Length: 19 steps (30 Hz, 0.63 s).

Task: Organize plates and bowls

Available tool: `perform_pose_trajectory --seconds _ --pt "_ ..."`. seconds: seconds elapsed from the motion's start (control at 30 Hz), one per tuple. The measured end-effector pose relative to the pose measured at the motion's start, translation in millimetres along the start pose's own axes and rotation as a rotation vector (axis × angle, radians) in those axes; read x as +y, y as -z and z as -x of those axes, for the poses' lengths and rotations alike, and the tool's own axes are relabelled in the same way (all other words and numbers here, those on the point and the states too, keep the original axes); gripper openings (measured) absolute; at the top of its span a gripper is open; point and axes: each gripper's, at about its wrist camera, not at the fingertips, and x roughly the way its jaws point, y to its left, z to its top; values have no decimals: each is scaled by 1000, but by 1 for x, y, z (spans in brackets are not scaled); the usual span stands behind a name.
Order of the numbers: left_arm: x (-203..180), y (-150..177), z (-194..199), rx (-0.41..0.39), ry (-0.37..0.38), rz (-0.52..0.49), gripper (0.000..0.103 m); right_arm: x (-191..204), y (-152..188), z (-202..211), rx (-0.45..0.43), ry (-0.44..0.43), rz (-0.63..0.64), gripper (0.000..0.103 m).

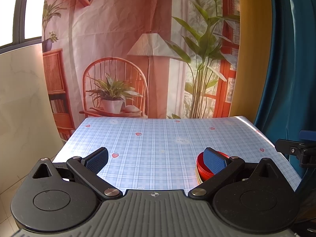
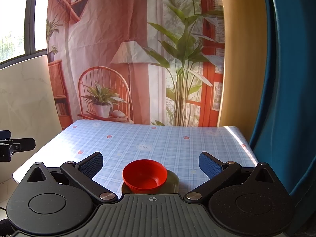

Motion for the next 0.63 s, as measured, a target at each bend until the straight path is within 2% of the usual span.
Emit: perform_pose_trajectory --seconds 0.63 --pt "-2 2 -2 6 9 5 103 0 0 0 1 0 1 103"
